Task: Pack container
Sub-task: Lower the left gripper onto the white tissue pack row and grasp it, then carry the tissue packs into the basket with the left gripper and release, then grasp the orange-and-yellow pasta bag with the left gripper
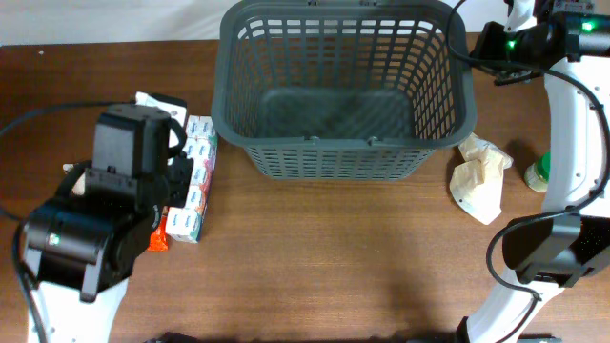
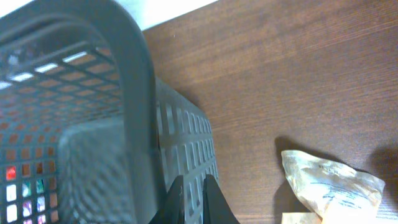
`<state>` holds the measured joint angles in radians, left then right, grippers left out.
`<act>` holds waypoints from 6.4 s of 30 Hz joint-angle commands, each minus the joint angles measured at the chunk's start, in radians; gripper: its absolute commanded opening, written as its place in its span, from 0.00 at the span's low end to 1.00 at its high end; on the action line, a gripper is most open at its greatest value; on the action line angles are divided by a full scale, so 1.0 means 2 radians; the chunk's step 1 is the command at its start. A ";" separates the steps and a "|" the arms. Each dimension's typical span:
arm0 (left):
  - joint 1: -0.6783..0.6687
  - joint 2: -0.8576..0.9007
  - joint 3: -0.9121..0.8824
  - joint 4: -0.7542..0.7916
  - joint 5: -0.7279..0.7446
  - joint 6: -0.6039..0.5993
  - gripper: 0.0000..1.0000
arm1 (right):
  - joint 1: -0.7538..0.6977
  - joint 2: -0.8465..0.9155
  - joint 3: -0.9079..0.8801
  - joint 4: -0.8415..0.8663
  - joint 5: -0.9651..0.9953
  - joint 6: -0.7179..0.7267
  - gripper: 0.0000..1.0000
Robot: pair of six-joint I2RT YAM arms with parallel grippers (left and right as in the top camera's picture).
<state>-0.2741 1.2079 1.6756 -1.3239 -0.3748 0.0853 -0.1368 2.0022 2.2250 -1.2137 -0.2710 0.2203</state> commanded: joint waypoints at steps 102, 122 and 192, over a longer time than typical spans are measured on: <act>0.139 0.527 0.646 -0.085 0.131 0.097 0.02 | -0.010 -0.435 0.028 -0.242 0.099 -0.068 0.99; -0.133 0.566 0.627 -0.136 0.232 0.630 0.02 | -0.010 -0.435 0.028 -0.242 0.099 -0.068 0.99; 0.283 0.462 -0.069 0.165 0.164 0.049 0.99 | -0.010 -0.435 0.028 -0.242 0.099 -0.068 0.99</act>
<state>0.2840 2.1201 1.5650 -1.0107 -0.0200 0.2146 -0.1593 1.1294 2.2814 -1.6920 -0.0860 0.0895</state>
